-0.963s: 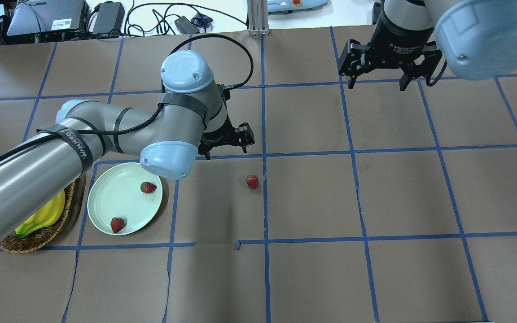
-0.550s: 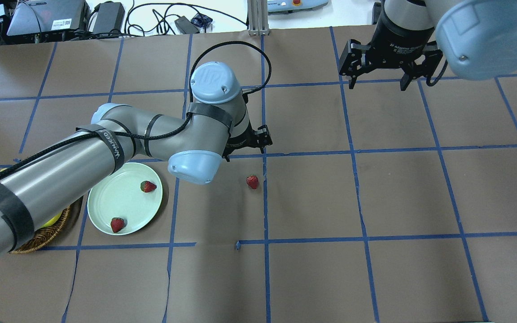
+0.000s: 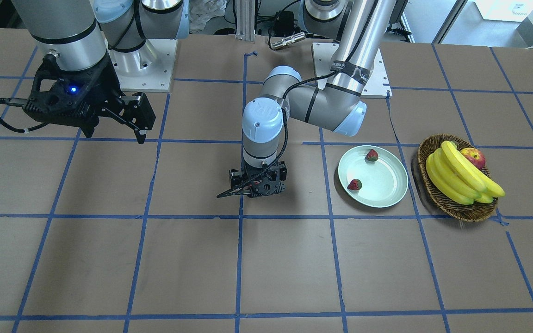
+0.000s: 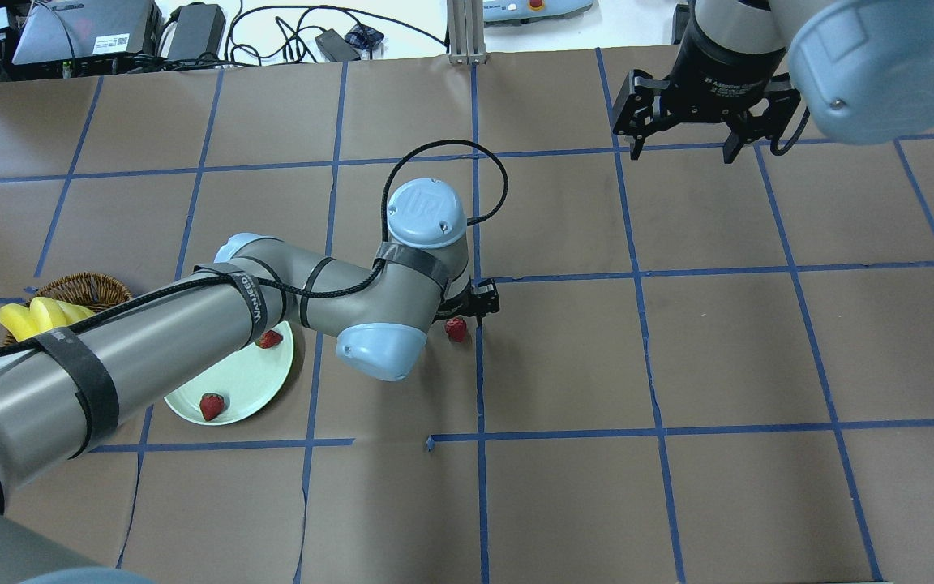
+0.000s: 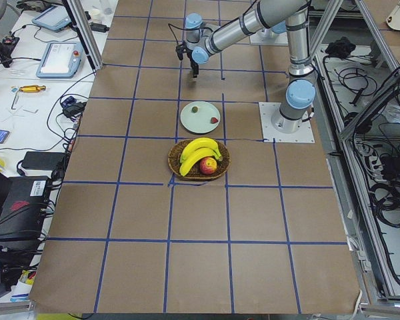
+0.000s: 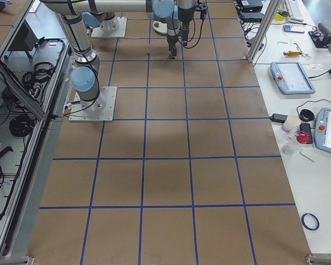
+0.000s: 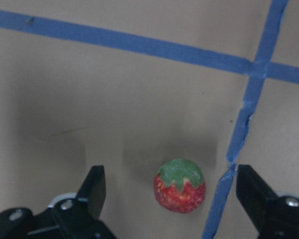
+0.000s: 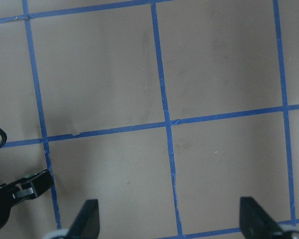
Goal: Collect all strawberries into plate
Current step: 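Reach the left gripper to the last strawberry and grasp it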
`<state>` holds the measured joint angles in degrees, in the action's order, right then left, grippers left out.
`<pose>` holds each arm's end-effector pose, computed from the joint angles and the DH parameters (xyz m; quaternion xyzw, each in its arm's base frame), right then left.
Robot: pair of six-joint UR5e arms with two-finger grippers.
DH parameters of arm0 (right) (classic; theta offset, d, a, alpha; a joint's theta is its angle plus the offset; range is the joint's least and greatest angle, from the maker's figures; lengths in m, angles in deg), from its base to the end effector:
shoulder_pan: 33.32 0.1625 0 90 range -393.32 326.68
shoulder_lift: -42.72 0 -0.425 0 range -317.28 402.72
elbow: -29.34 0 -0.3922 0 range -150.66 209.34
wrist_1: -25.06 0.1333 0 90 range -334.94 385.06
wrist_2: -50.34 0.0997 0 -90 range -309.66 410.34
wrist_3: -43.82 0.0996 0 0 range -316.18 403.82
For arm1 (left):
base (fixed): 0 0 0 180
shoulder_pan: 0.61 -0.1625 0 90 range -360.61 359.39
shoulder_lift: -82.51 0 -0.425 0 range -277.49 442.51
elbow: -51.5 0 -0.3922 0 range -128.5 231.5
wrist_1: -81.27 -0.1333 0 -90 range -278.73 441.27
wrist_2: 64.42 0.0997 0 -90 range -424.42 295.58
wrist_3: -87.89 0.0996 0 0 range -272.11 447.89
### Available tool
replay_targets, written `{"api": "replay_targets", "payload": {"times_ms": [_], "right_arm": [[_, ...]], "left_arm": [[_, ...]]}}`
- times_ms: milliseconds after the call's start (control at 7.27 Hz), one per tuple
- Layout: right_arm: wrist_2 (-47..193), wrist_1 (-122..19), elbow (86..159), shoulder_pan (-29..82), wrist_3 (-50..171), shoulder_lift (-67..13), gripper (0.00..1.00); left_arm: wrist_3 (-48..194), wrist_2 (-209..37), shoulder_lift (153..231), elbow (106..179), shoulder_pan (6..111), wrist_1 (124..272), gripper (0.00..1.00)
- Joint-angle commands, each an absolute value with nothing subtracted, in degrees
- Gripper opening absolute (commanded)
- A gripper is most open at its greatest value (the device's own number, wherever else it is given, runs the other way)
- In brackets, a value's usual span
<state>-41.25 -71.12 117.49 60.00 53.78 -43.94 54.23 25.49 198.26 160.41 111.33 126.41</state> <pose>0.1607 -0.5159 0.4855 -0.0584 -0.9974 0.0422 0.0090 -0.3344 -0.4730 0.1704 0.1021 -0.9948 0.0012 0.0015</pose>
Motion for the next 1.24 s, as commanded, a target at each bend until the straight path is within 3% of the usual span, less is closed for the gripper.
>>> {"api": "replay_targets", "payload": {"times_ms": [0,138,275,825,1100], "right_arm": [[-41.2,-71.2,117.5,60.0,53.8,-43.9,1.0],[-41.2,-71.2,117.4,60.0,53.7,-43.9,1.0],[-41.2,-71.2,117.5,60.0,53.7,-43.9,1.0],[-41.2,-71.2,117.5,60.0,53.7,-43.9,1.0],[-41.2,-71.2,117.5,60.0,53.8,-43.9,1.0]], "left_arm": [[54.2,25.0,198.3,160.7,111.5,125.6,0.6],[54.8,24.9,198.3,160.6,111.5,125.5,0.2],[56.8,25.0,198.3,160.6,111.5,125.6,0.02],[60.4,25.9,194.0,160.6,110.8,126.3,0.02],[68.0,31.1,189.9,161.1,105.9,134.2,0.03]]}}
